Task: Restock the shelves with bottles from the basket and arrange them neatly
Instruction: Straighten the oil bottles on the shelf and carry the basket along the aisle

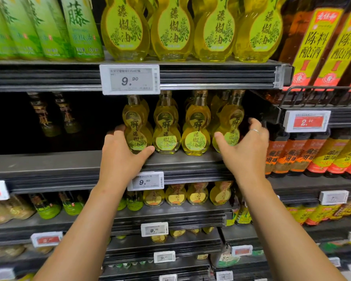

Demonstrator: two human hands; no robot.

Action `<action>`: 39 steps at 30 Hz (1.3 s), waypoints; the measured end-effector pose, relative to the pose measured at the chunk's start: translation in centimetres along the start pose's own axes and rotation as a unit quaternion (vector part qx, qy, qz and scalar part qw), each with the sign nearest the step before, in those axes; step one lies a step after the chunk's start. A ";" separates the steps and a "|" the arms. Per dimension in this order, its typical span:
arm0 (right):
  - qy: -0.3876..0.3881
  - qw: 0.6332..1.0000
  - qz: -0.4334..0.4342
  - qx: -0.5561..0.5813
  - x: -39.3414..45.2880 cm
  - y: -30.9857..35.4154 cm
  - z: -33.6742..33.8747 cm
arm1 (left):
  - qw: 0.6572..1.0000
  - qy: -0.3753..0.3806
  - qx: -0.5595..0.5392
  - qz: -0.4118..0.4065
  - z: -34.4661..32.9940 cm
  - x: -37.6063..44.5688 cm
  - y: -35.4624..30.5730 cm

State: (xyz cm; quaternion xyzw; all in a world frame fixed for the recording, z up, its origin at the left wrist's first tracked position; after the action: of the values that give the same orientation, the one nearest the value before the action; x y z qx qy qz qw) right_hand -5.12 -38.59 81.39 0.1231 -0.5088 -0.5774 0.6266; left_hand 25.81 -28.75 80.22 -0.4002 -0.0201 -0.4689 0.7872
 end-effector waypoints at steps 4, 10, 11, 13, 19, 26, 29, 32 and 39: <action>0.031 0.999 -0.010 -0.013 0.7 0.1 -1.4 | 0.999 -0.006 0.001 0.032 -0.5 -0.8 -1.2; 0.024 1.000 0.006 -0.003 -0.2 -0.3 -1.2 | 0.998 -0.022 0.040 0.041 -1.3 -1.4 -2.0; 0.023 1.000 0.008 -0.002 -0.5 -0.3 -1.2 | 0.998 -0.023 0.042 0.042 -1.3 -1.3 -1.9; 0.022 1.000 0.010 0.003 -0.9 -0.3 -1.2 | 0.998 -0.026 0.041 0.041 -1.3 -1.2 -1.8; 0.021 1.000 0.002 0.010 -0.9 -0.3 -1.2 | 0.998 -0.035 0.036 0.041 -1.2 -1.0 -1.9; 0.020 0.999 0.017 -0.027 -1.4 0.1 -1.8 | 0.998 -0.038 0.038 0.035 -1.3 -1.2 -2.2; 0.022 0.999 0.025 -0.024 -1.2 -0.1 -1.7 | 0.998 -0.037 0.040 0.031 -1.2 -1.3 -2.2; 0.028 0.999 0.029 -0.019 -0.9 -0.3 -1.6 | 0.998 -0.032 0.038 0.030 -1.2 -1.3 -2.2; 0.046 0.999 0.024 -0.013 -0.8 -0.6 -1.6 | 0.999 -0.026 0.013 0.024 -1.0 -1.2 -1.5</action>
State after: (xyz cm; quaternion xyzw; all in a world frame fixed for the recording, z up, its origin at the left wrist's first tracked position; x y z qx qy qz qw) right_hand -4.07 -38.80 79.85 0.1290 -0.4749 -0.5625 0.6644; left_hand 23.65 -28.90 80.02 -0.4023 -0.0364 -0.4389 0.8026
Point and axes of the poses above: each hand's wrist, its own x-axis towards the middle knuckle, its own z-axis out of the back of the hand, y = z × x, the point moved 7 cm from there along x, towards the middle knuckle, and after that the axes turned 4 degrees about x, right-handed, at the moved point
